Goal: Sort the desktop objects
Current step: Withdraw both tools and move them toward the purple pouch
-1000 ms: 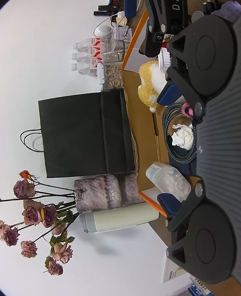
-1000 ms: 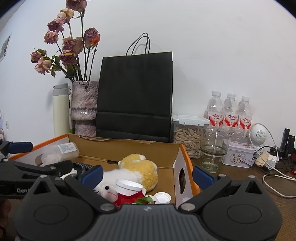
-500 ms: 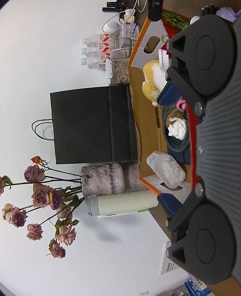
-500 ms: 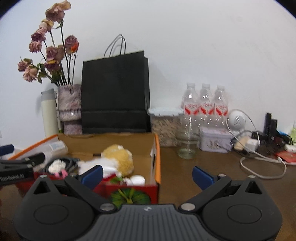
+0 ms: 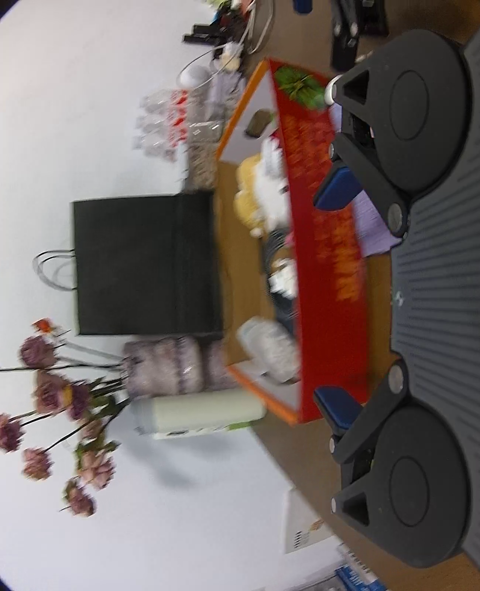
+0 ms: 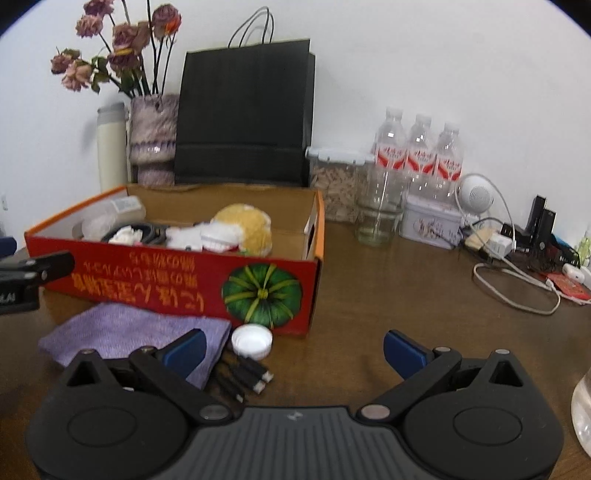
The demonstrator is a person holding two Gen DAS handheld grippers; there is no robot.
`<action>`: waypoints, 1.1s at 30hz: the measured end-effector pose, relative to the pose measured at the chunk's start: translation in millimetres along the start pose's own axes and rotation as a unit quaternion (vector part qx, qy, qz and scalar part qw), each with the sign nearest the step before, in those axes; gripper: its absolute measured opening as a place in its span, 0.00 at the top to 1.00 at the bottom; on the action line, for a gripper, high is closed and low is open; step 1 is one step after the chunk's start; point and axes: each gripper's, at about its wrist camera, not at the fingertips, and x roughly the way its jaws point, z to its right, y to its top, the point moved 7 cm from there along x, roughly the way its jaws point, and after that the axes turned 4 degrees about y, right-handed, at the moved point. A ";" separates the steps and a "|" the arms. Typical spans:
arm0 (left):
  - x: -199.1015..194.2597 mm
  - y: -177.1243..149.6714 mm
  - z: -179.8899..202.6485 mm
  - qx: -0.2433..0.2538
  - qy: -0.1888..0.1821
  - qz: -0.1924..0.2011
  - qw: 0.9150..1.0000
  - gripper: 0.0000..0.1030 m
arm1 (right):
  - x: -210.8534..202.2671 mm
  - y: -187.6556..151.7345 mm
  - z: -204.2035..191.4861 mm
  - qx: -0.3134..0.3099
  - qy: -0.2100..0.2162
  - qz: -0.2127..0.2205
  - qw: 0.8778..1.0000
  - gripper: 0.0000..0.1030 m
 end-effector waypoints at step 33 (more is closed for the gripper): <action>3.4 -22.2 53.6 0.018 -0.073 -0.090 0.993 0.94 | 3.7 -8.2 -4.7 0.012 0.016 -0.027 0.999 0.03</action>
